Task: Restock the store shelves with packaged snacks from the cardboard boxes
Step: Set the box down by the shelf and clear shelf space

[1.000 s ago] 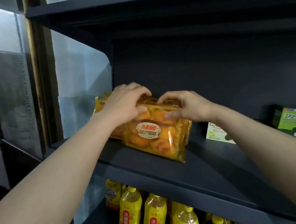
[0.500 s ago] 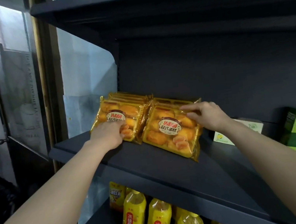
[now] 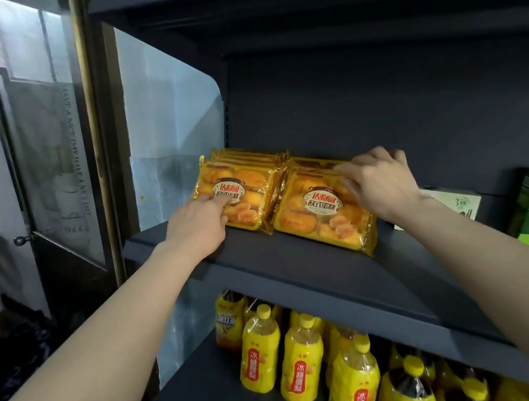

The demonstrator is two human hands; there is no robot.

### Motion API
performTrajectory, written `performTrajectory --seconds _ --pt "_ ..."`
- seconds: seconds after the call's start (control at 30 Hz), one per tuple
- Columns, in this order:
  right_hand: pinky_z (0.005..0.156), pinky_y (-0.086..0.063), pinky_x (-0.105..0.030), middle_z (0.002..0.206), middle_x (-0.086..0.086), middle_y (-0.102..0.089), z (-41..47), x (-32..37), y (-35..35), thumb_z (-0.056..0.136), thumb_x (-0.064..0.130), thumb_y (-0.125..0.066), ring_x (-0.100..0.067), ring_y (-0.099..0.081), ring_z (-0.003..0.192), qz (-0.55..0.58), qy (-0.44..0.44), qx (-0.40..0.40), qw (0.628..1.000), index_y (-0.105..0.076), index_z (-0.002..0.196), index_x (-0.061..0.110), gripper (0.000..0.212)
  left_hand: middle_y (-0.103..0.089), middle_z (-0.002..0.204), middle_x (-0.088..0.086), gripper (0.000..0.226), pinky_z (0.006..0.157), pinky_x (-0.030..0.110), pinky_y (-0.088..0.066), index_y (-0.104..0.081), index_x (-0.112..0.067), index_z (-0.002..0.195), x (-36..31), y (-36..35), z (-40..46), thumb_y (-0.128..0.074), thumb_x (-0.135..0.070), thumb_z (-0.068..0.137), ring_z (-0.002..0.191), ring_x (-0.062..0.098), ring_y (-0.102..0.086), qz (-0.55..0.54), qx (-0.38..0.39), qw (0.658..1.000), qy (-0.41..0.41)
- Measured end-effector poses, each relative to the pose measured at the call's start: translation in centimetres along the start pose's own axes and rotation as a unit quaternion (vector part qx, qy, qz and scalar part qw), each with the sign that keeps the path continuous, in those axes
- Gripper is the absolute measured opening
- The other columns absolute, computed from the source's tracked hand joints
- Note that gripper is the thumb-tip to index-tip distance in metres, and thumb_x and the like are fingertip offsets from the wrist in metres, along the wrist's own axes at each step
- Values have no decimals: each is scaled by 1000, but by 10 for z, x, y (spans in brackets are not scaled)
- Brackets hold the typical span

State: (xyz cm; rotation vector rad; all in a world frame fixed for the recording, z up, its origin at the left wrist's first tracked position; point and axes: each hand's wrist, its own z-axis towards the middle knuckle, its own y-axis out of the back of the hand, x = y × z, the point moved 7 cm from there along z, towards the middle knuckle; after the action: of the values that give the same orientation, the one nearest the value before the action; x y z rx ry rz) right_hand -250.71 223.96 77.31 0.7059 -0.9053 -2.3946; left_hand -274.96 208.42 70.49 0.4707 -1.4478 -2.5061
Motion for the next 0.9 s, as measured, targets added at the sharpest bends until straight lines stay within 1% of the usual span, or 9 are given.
performTrajectory --seconds 0.1,0.2,0.33,0.43,0.53,0.6,0.7,0.8,0.9 --pt "92 -37 -50 109 -3 -72 -16 34 27 97 36 -57 -35 -57 106 3 21 -53 998 -72 118 26 28 -54 141 3 42 91 42 -48 -47 -29 144 6 22 -29 -49 -27 102 121 31 -53 -3 -41 999 -21" --pt "88 -40 -48 103 -2 -73 -42 84 58 97 35 -57 -33 -59 101 31 50 -108 992 -73 112 24 24 -58 133 6 39 92 43 -46 -52 -25 139 17 43 -67 -51 -24 100 117 31 -54 -3 -96 995 -38" --pt "85 -41 -46 104 -2 -73 -94 156 73 100 37 -48 -33 -60 101 75 76 -132 985 -72 114 23 31 -63 124 11 36 87 47 -48 -60 -18 131 40 45 -129 -56 -17 96 108 37 -56 -19 -144 988 -55" --pt "84 -40 -44 107 -4 -71 -142 204 68 101 35 -48 -33 -59 102 107 100 -138 979 -71 116 20 31 -63 123 14 36 84 49 -49 -61 -15 130 56 27 -183 -58 -16 94 107 40 -57 -18 -140 988 -64" --pt "82 -40 -41 105 -2 -72 -194 244 57 100 30 -54 -33 -60 100 142 128 -143 971 -72 114 19 25 -63 121 15 35 84 50 -49 -63 -14 127 70 -1 -232 -58 -14 93 106 41 -57 -30 -115 991 -55" --pt "82 -40 -40 102 0 -72 -228 265 41 100 29 -54 -32 -61 97 168 131 -117 970 -73 112 20 24 -63 121 15 33 83 49 -48 -63 -14 125 81 -27 -262 -58 -14 92 106 42 -57 -46 -79 995 -40" --pt "82 -42 -42 103 1 -73 -287 289 0 101 28 -53 -32 -60 98 208 126 -47 969 -73 113 20 25 -64 116 14 33 79 48 -48 -64 -16 122 97 -80 -310 -61 -15 89 102 41 -58 -53 -19 998 -19" --pt "80 -43 -41 105 -2 -73 -355 311 -53 101 24 -55 -32 -61 96 260 128 34 956 -74 114 18 24 -65 111 13 31 73 46 -49 -65 -17 117 113 -143 -363 -63 -13 86 97 40 -59 -66 44 997 15" --pt "78 -48 -41 102 -3 -73 -422 332 -109 100 21 -56 -33 -64 93 304 136 107 937 -75 113 16 24 -63 116 10 34 79 46 -52 -63 -20 121 130 -215 -418 -63 -15 88 102 37 -59 -86 127 986 59"
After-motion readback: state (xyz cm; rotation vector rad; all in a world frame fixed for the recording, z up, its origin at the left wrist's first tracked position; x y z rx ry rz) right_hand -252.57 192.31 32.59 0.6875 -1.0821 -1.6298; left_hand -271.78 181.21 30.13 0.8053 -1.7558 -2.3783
